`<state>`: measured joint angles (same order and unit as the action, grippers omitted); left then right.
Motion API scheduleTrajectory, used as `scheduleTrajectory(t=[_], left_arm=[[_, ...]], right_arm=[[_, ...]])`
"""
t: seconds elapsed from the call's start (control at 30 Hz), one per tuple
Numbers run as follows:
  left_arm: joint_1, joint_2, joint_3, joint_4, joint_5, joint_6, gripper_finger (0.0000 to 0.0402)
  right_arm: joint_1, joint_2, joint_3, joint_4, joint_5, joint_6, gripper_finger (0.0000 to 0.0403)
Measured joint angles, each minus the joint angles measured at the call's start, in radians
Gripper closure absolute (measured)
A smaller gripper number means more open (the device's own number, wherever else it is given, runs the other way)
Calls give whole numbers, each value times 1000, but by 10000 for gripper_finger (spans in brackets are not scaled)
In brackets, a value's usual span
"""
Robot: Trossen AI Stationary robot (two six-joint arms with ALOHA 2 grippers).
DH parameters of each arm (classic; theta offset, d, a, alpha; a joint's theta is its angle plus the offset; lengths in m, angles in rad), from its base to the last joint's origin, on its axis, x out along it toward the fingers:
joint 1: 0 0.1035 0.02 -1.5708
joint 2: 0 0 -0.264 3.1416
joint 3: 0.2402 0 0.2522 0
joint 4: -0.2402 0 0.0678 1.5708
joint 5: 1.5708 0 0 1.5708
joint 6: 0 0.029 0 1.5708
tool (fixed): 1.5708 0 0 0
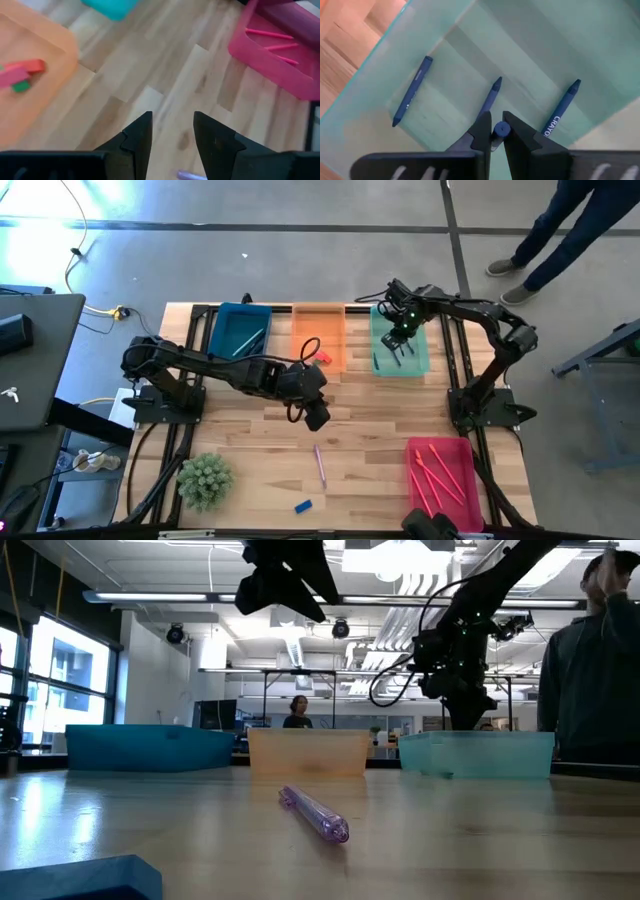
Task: Sort crayons/erasers/pens/pencils in bins
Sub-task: Put the blue crayon into the green bin, then put the purple pen into the blue bin
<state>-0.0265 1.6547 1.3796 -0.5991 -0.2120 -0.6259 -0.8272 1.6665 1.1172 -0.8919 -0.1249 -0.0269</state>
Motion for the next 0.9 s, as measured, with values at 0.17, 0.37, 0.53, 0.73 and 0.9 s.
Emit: scheduleTrajectory(t=[0.17,0.37,0.53,0.73,0.9], left_arm=[[-1,0,0,0,31,0,271],[0,0,0,-1,32,3,271],[0,0,0,-2,52,48,260],[0,0,0,-2,54,74,234],[0,0,0,-2,85,160,219]], right_arm=[[0,0,0,7,0,-5,342],[0,0,0,10,17,-16,288],[-15,-5,0,-11,23,-19,271],[-25,-72,0,-28,19,-26,270],[-6,-181,0,-28,-8,-21,270]])
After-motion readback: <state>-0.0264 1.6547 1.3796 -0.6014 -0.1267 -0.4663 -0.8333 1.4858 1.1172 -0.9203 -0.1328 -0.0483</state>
